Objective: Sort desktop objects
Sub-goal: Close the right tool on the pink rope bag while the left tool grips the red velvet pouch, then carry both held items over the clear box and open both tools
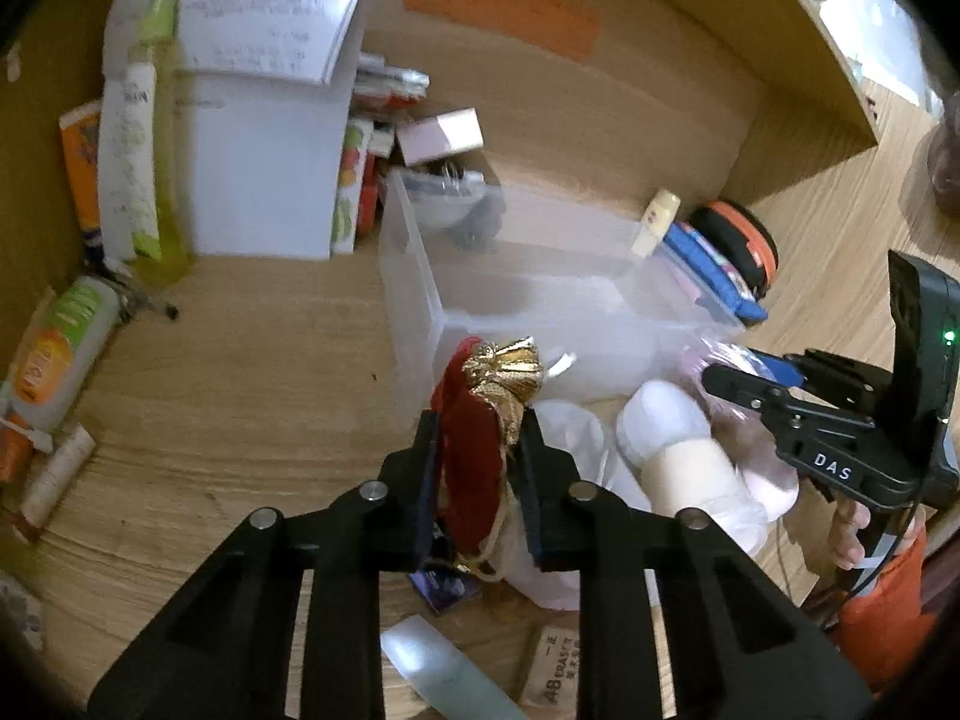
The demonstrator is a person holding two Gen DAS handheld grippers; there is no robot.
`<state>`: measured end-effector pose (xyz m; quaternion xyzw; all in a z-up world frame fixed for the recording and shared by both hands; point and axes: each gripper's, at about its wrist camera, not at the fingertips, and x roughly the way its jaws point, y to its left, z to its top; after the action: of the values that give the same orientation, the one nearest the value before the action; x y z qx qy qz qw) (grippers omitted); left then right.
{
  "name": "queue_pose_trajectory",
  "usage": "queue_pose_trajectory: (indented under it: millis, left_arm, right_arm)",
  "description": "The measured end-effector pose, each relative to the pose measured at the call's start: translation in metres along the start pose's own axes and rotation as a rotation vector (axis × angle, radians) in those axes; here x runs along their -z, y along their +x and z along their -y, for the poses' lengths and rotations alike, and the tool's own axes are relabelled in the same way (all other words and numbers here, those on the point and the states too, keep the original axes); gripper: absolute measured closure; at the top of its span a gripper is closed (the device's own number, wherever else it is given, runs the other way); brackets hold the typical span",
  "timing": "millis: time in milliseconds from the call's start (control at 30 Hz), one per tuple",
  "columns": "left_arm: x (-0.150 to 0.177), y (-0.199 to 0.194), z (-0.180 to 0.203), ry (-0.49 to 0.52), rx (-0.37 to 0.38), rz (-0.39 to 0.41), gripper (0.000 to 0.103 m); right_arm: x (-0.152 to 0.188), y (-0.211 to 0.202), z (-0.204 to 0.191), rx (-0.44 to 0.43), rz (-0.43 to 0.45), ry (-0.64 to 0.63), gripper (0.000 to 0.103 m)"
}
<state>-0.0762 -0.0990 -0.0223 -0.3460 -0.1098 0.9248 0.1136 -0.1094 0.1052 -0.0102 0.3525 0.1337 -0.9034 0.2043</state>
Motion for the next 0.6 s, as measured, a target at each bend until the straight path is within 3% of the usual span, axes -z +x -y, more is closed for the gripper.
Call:
queue_pose_trajectory:
  millis: [133,167,600]
  left_arm:
    - [-0.007,-0.014,0.007,0.011,0.003,0.041,0.081]
    - [-0.009,-0.017,0.008,0.015,0.001,0.051,0.081]
    - [-0.022,-0.034,0.025,0.02,0.014,0.119,0.081]
  right_arm:
    - [-0.003,-0.017,0.008,0.015,0.037,0.022,0.083]
    - [-0.004,-0.019,0.01,0.015,0.042,0.026,0.093]
    - [-0.007,-0.051,0.031,0.017,0.116,0.059,0.093]
